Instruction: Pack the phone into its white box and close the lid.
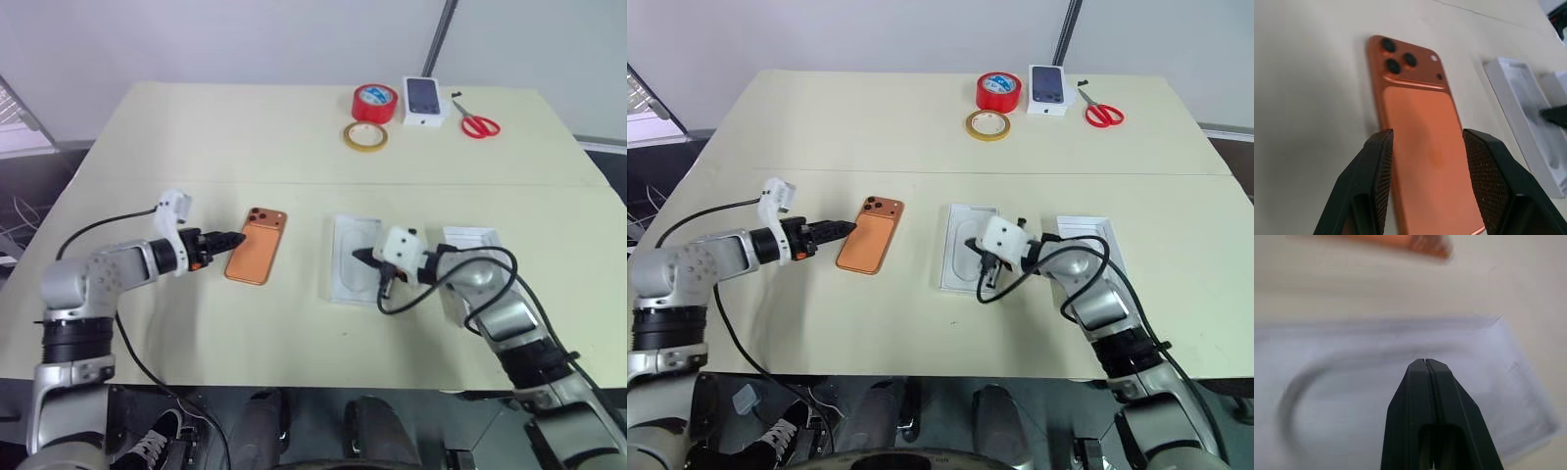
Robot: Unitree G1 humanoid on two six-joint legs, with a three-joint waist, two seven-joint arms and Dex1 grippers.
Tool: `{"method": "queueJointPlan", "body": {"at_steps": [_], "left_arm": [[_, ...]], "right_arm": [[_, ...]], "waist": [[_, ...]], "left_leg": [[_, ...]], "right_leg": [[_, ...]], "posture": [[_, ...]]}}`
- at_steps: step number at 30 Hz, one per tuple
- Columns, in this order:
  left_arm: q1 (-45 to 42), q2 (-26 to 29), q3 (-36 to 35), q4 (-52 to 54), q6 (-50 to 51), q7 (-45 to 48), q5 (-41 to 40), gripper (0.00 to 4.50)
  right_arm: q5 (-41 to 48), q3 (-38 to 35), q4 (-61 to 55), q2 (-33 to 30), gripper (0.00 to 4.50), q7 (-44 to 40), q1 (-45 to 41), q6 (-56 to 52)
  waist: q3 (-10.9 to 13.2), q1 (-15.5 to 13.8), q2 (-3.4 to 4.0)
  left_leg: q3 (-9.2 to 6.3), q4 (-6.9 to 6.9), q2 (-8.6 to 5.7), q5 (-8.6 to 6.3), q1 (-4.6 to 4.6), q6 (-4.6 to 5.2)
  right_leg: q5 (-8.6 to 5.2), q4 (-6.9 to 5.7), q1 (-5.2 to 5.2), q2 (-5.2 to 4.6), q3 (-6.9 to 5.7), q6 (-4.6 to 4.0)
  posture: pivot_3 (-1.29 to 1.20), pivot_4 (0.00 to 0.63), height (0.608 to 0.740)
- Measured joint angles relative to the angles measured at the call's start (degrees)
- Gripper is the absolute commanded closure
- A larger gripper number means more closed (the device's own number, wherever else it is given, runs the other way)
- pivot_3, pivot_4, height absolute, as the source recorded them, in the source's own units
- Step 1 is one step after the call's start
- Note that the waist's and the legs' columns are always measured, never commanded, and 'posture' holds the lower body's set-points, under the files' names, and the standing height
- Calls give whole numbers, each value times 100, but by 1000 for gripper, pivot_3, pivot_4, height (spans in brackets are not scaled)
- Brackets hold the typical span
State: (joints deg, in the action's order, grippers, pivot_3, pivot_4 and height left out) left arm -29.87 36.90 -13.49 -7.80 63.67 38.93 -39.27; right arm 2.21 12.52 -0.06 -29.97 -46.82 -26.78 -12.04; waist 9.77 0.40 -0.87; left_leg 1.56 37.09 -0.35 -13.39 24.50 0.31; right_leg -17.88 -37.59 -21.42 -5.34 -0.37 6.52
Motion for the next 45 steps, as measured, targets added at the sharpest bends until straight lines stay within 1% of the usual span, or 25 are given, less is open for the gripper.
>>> {"method": "queueJointPlan", "body": {"at_steps": [4, 7, 9, 12, 14, 16, 19, 27, 29, 34, 40, 43, 45], "left_arm": [[-219, 316, 32, -419, -271, 284, 166, 2122], [-406, 382, 117, -806, -260, 566, 182, 2122], [-456, 440, 269, -1048, -177, 909, 181, 2122], [-550, 363, 691, -1394, -363, 1414, 318, 2122], [-649, 332, 934, -1702, -556, 1615, 496, 2122], [-709, 323, 1069, -2001, -727, 1785, 668, 2122], [-867, 301, 1267, -2166, -959, 1997, 912, 2122], [-988, 46, 1322, -2430, -1124, 2289, 1231, 2122], [-990, 25, 1322, -2387, -1060, 2298, 1268, 2122], [-983, -284, 1373, -2111, -774, 2346, 1255, 2122], [-1101, -389, 1224, -2372, -653, 2337, 1227, 2122], [-1106, -366, 1109, -2519, -511, 2339, 1143, 3009], [-1092, -326, 986, -2637, -302, 2393, 1033, 3950]], "right_arm": [[-13, 97, -72, 395, 4490, 173, -431, -414], [-182, 360, -68, 648, 4490, 256, -582, -537], [-330, 659, 36, 880, 4490, 247, -804, -790], [-746, 1290, 452, 1218, 4490, 260, -1292, -1118], [-1013, 1625, 744, 1367, 4490, 264, -1446, -1275], [-1180, 1771, 1100, 1596, 4490, 360, -1470, -1355], [-1301, 1795, 1339, 1865, 4490, 493, -1619, -1410], [-1572, 1921, 1515, 1996, 4490, 594, -1684, -1300], [-1583, 1914, 1520, 1995, 4490, 586, -1684, -1296], [-1625, 1899, 1586, 2002, 4490, 588, -1699, -1230], [-1679, 1899, 1621, 2002, 4490, 589, -1699, -1142], [-1679, 1900, 1621, 2016, 4500, 587, -1697, -1118], [-1660, 1893, 1624, 2017, 4500, 576, -1695, -1074]], "waist": [[0, 17, 0], [0, 24, 0], [0, 48, 0], [0, 63, 0], [0, 47, -1], [0, 43, -2], [-1, 37, -2], [-15, 10, -1], [-16, 10, 0], [-18, 4, 0], [-18, 25, 0], [-17, 48, -1], [-15, 65, -2]], "left_leg": [[0, -3, -1, 4, 0, -8], [1, -3, -3, 4, 1, -7], [4, -4, -3, 4, 1, -7], [8, -6, -2, 6, 4, -10], [9, -3, -1, 7, 11, -10], [12, 1, -2, 5, 17, -7], [12, 2, -2, 6, 20, -7], [10, 4, -4, 4, 1, -4], [9, 4, -4, 2, -4, -1], [4, 4, -10, 1, -7, 0], [3, 2, -9, 2, -6, -1], [3, 1, -7, 1, -4, -1], [5, -2, -5, 2, 1, -1]], "right_leg": [[0, 1, 0, -2, -2, 0], [0, 1, -1, -2, -2, 0], [0, -7, -8, 1, -3, 0], [-1, -27, -25, 15, -1, 0], [-1, -31, -33, 17, -1, 0], [-1, -36, -38, 16, 0, 0], [-1, -43, -45, 17, 0, 0], [-1, -46, -25, 16, 0, 0], [-1, -46, -19, 15, 0, 0], [-1, -45, -12, 11, -1, 0], [-1, -45, -16, 13, -1, 1], [-1, -45, -21, 15, -1, 1], [-1, -46, -29, 18, -1, 1]], "posture": [[0, 150, 728], [0, 150, 728], [0, 150, 728], [0, 150, 728], [0, 150, 728], [0, 150, 728], [0, 150, 728], [0, 150, 728], [0, 150, 728], [0, 150, 728], [0, 150, 728], [0, 150, 728], [0, 150, 728]]}}
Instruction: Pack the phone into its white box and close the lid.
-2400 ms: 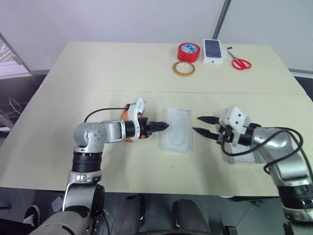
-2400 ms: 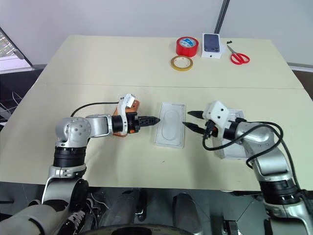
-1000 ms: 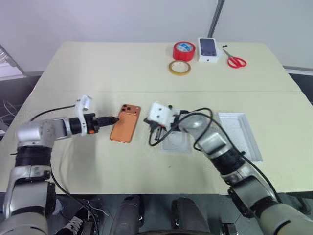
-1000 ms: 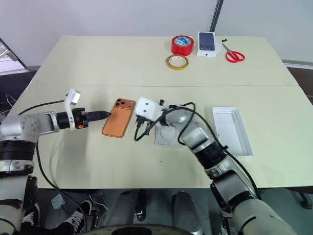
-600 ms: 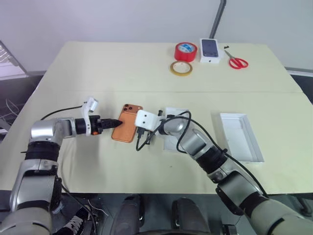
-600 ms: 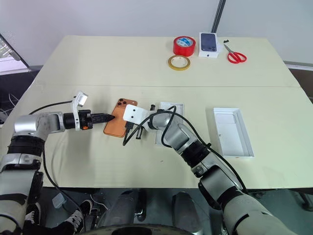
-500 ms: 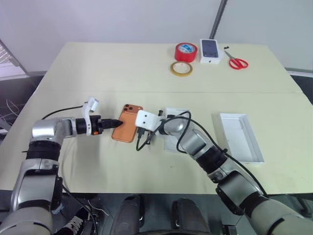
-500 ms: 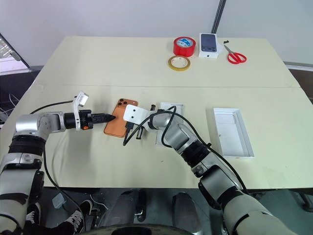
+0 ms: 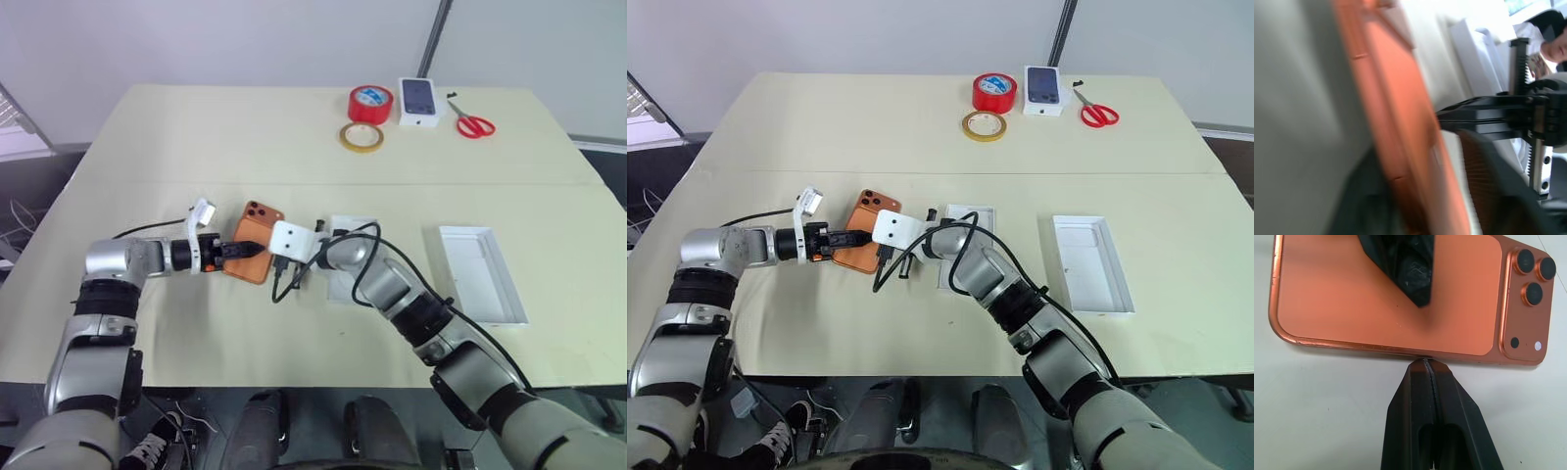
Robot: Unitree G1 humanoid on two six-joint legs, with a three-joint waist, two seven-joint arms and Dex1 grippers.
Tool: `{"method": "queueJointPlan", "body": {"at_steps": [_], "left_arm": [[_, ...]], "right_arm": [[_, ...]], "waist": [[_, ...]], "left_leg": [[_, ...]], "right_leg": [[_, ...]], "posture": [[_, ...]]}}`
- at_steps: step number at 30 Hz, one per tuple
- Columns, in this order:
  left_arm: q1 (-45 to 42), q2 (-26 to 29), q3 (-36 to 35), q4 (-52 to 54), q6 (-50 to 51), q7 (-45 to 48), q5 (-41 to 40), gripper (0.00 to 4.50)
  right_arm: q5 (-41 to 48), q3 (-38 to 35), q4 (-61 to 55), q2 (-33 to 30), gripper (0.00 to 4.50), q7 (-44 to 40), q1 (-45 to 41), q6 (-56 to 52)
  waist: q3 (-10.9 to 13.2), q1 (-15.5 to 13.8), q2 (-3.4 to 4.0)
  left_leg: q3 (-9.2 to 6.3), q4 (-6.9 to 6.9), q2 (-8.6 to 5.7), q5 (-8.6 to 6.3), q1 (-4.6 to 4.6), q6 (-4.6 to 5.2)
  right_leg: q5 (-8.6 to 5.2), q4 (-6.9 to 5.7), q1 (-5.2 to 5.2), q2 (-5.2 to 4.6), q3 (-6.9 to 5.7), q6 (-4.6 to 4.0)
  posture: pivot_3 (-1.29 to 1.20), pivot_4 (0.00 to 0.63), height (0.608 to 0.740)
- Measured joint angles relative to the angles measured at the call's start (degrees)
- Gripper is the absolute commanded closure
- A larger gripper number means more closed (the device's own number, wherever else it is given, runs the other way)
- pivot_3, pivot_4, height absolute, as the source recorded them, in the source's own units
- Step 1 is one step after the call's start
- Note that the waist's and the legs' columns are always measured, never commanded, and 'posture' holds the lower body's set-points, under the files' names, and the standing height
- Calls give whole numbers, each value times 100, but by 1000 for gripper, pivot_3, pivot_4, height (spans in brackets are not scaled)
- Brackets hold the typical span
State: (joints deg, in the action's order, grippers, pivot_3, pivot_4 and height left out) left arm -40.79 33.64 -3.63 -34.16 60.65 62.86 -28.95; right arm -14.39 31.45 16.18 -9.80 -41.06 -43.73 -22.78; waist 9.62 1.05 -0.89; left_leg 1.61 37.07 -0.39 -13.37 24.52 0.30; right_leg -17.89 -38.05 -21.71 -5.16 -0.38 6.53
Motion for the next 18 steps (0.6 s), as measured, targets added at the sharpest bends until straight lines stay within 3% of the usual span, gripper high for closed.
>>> {"method": "queueJointPlan", "body": {"at_steps": [1, 7, 10, 13, 16, 18], "left_arm": [[0, -10, -45, 59, 100, 118, -162, 4407], [153, 28, -200, 279, 302, 68, -313, 4479], [305, -1, -500, 360, 659, -129, -542, 4500], [620, -236, -1102, 614, 1119, -541, -878, 4500], [871, -612, -1781, 1067, 1542, -1132, -1245, 4500], [1058, -940, -2059, 1550, 1751, -1541, -1439, 4500]], "right_arm": [[3, -8, 12, -2, 4500, -6, 1, 14], [343, -346, -8, -25, 4500, -107, 154, 269], [1384, -1038, -610, -81, 3595, -741, 484, -124], [2228, -1436, -1684, -621, 2071, -1451, 863, -601], [2285, -1465, -2488, -1482, 505, -1878, 1394, -415], [2223, -1440, -2882, -2164, 505, -2165, 1944, -22]], "waist": [[0, -4, -1], [0, 14, 0], [5, 9, -2], [8, -26, -2], [9, -58, -6], [11, -76, -9]], "left_leg": [[-1, 0, 2, 0, 0, 0], [1, -5, 5, 1, -1, -4], [1, -6, 7, 1, 4, -3], [1, -4, 6, -2, 12, 1], [0, -3, -2, -5, 14, 3], [0, -2, -5, -5, 22, 3]], "right_leg": [[0, -1, 2, 1, 0, 0], [0, 1, -3, 1, 4, 0], [0, 3, -5, -2, 4, 0], [0, 4, -8, -21, 4, 0], [0, 11, -6, -33, 3, 0], [0, 17, -8, -37, 3, 0]], "posture": [[0, 150, 728], [0, 150, 728], [0, 150, 728], [0, 150, 728], [0, 150, 728], [0, 150, 728]]}}
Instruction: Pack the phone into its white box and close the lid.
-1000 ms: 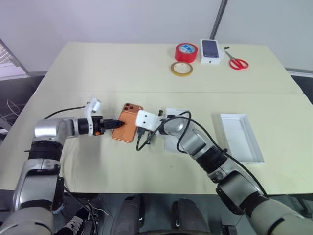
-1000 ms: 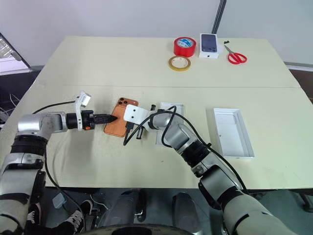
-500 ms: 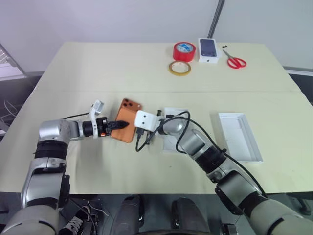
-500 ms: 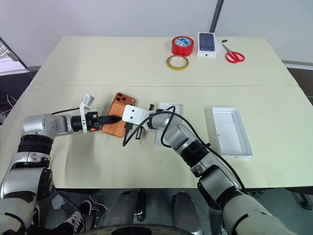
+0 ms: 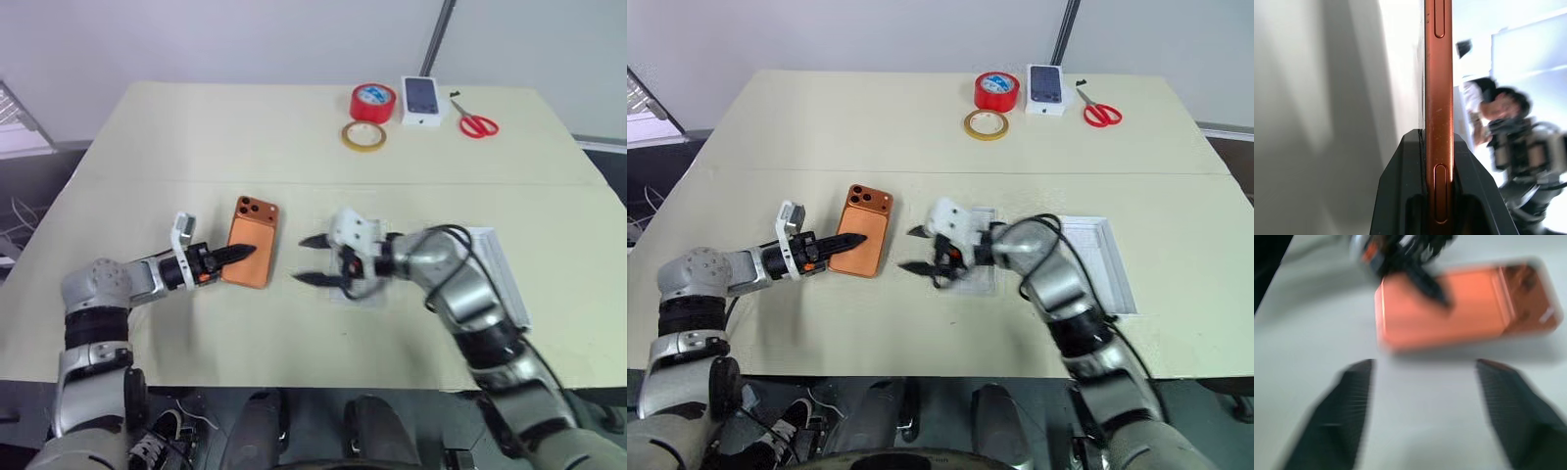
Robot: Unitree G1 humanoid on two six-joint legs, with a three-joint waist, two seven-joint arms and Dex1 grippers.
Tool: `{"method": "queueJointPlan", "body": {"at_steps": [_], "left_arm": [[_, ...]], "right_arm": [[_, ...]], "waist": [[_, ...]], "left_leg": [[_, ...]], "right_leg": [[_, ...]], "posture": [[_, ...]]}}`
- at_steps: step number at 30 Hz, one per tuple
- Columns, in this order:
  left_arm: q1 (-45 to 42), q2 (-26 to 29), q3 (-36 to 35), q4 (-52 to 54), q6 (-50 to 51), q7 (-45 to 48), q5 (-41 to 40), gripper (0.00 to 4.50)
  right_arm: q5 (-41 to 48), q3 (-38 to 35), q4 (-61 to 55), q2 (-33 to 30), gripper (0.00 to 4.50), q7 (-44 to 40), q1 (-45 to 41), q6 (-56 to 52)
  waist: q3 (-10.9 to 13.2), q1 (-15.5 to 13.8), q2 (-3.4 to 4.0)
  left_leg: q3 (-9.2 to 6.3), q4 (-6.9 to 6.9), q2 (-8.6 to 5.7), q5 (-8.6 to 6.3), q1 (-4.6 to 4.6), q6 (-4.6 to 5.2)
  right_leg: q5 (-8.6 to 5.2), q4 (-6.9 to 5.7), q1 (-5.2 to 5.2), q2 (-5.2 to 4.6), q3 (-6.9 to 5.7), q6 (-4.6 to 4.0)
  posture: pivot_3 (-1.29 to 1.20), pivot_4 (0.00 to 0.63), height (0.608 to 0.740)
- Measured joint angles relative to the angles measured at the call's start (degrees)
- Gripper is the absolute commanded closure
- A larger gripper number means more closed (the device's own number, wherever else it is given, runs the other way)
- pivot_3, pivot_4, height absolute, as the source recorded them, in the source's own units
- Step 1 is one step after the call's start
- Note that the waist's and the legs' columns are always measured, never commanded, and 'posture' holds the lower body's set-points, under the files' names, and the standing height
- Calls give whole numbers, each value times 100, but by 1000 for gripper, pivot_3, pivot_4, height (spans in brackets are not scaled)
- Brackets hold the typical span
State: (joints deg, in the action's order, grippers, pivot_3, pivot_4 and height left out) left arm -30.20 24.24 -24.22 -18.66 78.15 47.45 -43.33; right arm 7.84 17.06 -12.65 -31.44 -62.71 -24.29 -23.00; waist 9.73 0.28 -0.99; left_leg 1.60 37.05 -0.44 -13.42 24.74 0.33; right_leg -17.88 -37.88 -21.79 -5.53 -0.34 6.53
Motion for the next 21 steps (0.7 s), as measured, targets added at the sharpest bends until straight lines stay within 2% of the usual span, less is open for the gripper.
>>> {"method": "queueJointPlan", "body": {"at_steps": [2, 6, 9, 10, 19, 21], "left_arm": [[166, -222, -151, 404, 117, -319, -148, 4500], [134, -540, -417, 710, 291, -813, -451, 4500], [131, -576, -419, 853, 351, -1028, -524, 4500], [128, -584, -420, 854, 353, -1080, -527, 4500], [49, -622, -373, 852, 393, -1290, -690, 4500], [48, -620, -367, 851, 388, -1315, -706, 4500]], "right_arm": [[-30, -34, -193, -544, 505, -205, 522, 290], [-20, -143, -370, -820, 505, -234, 924, 600], [-93, -192, -365, -887, 1245, -91, 1049, 873], [-103, -192, -355, -886, 1714, -42, 1058, 905], [-220, -208, -270, -826, 1714, 280, 1030, 989], [-251, -206, -242, -826, 2296, 289, 1031, 1026]], "waist": [[3, 22, -4], [3, 71, -5], [3, 37, -5], [4, 34, -5], [5, 17, -7], [5, 17, -7]], "left_leg": [[0, 0, 1, 0, 1, -1], [0, -2, 14, 4, 1, -8], [1, -3, 13, 5, 1, -9], [1, -3, 11, 5, 1, -9], [0, 1, 8, 5, 1, -10], [0, 1, 8, 5, 1, -10]], "right_leg": [[0, 4, 0, 1, 1, 0], [0, -1, -8, 16, 3, -1], [0, 4, -6, 14, 3, -1], [0, 5, -5, 12, 3, -1], [0, 6, -2, 8, 1, -1], [0, 6, -2, 7, 1, -1]], "posture": [[0, 150, 728], [0, 150, 728], [0, 150, 728], [0, 150, 728], [0, 150, 728], [0, 150, 728]]}}
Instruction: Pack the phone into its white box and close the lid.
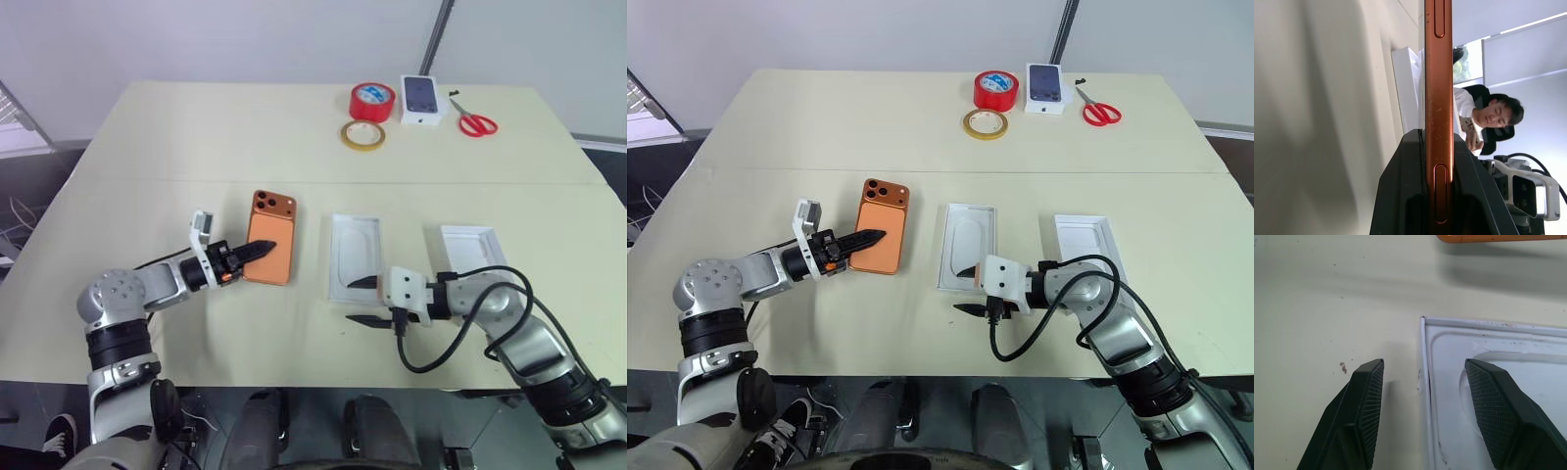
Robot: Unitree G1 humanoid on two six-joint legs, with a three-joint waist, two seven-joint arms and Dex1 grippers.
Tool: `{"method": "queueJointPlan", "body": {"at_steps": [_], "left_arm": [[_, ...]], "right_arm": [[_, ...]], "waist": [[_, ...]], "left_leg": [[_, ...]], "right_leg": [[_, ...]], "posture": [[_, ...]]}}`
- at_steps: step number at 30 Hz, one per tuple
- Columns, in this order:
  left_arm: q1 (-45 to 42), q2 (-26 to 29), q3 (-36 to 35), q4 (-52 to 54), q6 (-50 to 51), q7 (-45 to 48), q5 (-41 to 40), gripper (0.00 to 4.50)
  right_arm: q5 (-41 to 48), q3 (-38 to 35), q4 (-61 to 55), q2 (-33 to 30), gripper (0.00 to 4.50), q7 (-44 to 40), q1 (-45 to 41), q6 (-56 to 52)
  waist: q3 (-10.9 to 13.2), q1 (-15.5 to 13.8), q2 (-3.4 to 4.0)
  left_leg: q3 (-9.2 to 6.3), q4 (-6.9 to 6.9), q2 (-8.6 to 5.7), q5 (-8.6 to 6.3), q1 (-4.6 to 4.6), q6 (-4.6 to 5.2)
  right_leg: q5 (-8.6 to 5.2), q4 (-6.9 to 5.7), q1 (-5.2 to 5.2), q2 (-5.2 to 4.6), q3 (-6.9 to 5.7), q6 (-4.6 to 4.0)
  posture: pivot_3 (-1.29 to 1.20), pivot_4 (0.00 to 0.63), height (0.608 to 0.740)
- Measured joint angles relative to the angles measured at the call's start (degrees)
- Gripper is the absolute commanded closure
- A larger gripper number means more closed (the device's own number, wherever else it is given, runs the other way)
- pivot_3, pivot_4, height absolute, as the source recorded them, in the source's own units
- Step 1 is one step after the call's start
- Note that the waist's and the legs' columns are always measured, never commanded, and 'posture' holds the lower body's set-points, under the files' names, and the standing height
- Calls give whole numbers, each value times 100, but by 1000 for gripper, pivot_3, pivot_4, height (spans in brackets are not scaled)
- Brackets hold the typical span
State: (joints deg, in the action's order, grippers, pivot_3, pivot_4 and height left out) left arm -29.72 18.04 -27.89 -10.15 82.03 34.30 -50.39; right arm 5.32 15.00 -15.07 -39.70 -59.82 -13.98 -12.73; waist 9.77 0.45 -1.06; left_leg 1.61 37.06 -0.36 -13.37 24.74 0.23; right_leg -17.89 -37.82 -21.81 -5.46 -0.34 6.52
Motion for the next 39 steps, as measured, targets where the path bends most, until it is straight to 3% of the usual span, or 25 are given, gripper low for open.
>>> {"method": "queueJointPlan", "body": {"at_steps": [5, 13, 20, 23, 30, 34, 39], "left_arm": [[-6, 5, 7, 0, -4, -50, -26, 4500], [-143, -83, -30, 0, 27, -302, -41, 4500], [-964, -650, -237, 9, 76, -879, -409, 4500], [-896, -762, -220, 39, 139, -1038, -478, 4500], [-513, -889, -236, 367, 273, -1305, -607, 4500], [-390, -993, -277, 512, 272, -1508, -708, 4500], [-98, -1131, -333, 815, 396, -1803, -902, 4500]], "right_arm": [[-9, 9, 92, 2, 4467, 15, 4, 14], [-52, 111, -32, 208, 4467, 157, -12, -253], [-73, 753, -291, 1010, 4467, 391, -549, -745], [-82, 814, -199, 1051, 3589, 459, -585, -886], [-126, 743, -160, 896, 22, 577, -577, -848], [251, 456, -413, 867, 22, 512, -429, -987], [694, -260, -710, 31, 22, 150, -135, -1110]], "waist": [[0, 0, 0], [0, -2, -1], [1, 4, -2], [1, 14, -2], [1, 3, -2], [1, 1, -2], [2, -31, -5]], "left_leg": [[0, 0, 0, 0, 0, 0], [-1, 0, 0, 2, 0, -3], [-1, 3, -3, 15, 1, -25], [0, 3, -6, 16, 1, -26], [0, 5, -6, 14, 1, -21], [0, 4, -6, 13, 1, -21], [-2, 6, -7, 1, 1, -1]], "right_leg": [[0, 0, 0, 0, 0, 0], [0, -1, 0, 1, -1, 0], [0, -2, 0, 4, -2, 1], [1, -2, 1, 3, -2, 2], [1, -3, 2, 4, -1, 2], [0, -2, 2, 3, -1, 2], [0, 4, 8, 0, -2, 1]], "posture": [[0, 150, 728], [0, 150, 728], [0, 150, 728], [0, 150, 728], [0, 150, 728], [0, 150, 728], [0, 150, 728]]}}
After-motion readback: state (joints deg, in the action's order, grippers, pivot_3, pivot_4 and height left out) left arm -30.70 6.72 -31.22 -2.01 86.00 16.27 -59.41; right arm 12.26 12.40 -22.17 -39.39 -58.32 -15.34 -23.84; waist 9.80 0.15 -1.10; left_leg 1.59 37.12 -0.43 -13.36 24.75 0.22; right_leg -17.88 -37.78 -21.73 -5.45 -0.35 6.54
